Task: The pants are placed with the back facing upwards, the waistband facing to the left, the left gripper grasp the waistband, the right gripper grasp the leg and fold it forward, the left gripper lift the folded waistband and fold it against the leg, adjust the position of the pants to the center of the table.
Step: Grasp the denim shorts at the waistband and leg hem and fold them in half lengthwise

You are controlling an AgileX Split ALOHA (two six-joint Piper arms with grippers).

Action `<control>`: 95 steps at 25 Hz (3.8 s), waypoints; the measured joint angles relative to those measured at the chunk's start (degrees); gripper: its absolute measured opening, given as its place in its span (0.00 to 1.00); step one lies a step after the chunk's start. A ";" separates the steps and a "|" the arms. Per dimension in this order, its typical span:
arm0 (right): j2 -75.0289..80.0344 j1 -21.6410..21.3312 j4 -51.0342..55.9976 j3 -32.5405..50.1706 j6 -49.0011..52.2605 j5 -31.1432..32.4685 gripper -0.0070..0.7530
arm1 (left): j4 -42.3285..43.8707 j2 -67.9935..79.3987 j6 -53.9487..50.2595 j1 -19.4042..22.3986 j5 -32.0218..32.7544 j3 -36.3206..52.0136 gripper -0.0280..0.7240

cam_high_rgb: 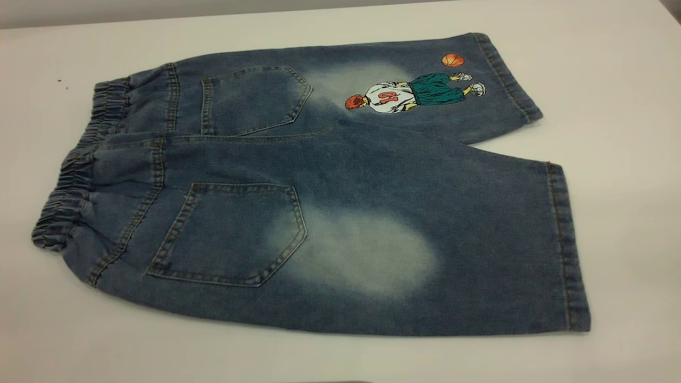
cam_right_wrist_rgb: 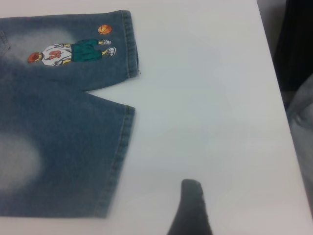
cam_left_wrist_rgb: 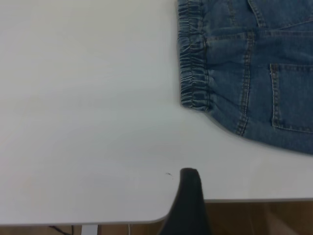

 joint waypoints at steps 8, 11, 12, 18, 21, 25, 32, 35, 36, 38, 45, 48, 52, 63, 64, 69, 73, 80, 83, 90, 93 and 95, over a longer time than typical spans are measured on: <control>10.47 0.00 1.91 -1.85 -0.11 -0.85 0.65 | 0.33 4.46 -1.66 0.00 -2.62 -2.14 0.79; 18.63 0.00 5.16 -3.42 -2.45 -4.33 0.65 | 1.17 13.26 -2.87 0.00 -5.13 -4.66 0.79; 21.68 0.00 6.31 -3.83 -3.99 -5.96 0.65 | 1.18 16.92 -3.60 0.00 -6.21 -5.37 0.79; 40.38 0.00 15.35 -4.19 -12.49 -13.09 0.65 | 1.23 38.79 -6.43 0.00 -13.38 -8.84 0.79; 48.64 0.00 21.23 -4.19 -15.65 -16.79 0.65 | 1.23 49.03 -8.88 0.00 -16.89 -9.37 0.79; 57.37 0.00 27.10 -4.25 -18.90 -21.72 0.65 | 1.23 62.71 -10.68 0.00 -22.34 -9.37 0.79; 65.31 0.00 34.20 -4.30 -24.97 -28.71 0.65 | 0.84 85.20 -13.51 2.02 -34.29 -9.61 0.79; 66.21 0.00 36.16 -4.47 -26.44 -30.01 0.65 | 0.84 93.29 -15.34 2.14 -37.45 -11.05 0.79; 66.32 0.00 36.49 -4.47 -26.75 -30.35 0.65 | 0.84 95.84 -15.94 2.14 -38.50 -11.76 0.79; 66.32 0.00 36.90 -4.47 -27.04 -30.67 0.65 | 0.84 100.01 -16.55 2.14 -39.94 -13.40 0.79; 66.32 0.00 37.35 -4.47 -27.05 -30.77 0.65 | 0.84 109.54 -17.67 2.14 -41.16 -19.57 0.79; 66.32 0.00 37.51 -4.47 -27.05 -30.77 0.65 | 0.84 111.74 -17.72 2.14 -41.55 -20.64 0.79; 66.32 0.00 37.53 -4.47 -27.05 -30.84 0.65 | 0.00 113.98 -17.25 1.82 -43.31 -20.82 0.79; 66.32 0.00 37.77 -4.51 -27.05 -30.88 0.65 | -2.20 118.21 -15.15 -1.20 -45.97 -21.52 0.79; 66.32 0.00 37.81 -4.51 -27.05 -30.88 0.65 | -2.24 118.32 -15.15 -1.20 -45.98 -21.62 0.77; 66.32 0.00 38.74 -4.19 -27.05 -29.66 0.65 | -3.96 118.76 -14.96 -1.43 -46.13 -21.96 0.48; 66.91 0.00 42.59 -0.29 -27.05 -28.95 0.65 | -4.21 118.70 -14.96 -1.68 -46.82 -22.01 0.18; 70.13 0.00 52.41 8.86 -31.73 -30.77 0.65 | -2.84 116.41 -13.60 -1.49 -46.51 -21.72 0.17; 72.56 0.00 58.76 11.21 -37.45 -31.29 0.65 | -2.46 114.01 -13.34 -1.65 -45.91 -21.49 0.17; 82.10 0.00 73.04 12.24 -52.70 -31.10 0.65 | -2.01 112.42 -13.06 -6.32 -45.94 -21.36 0.17; 87.40 0.00 77.33 12.24 -58.20 -30.78 0.65 | -2.01 112.42 -13.06 -8.30 -46.09 -21.36 0.17; 90.88 0.00 80.51 12.24 -62.52 -30.39 0.65 | -2.01 112.42 -13.06 -8.83 -46.11 -21.36 0.17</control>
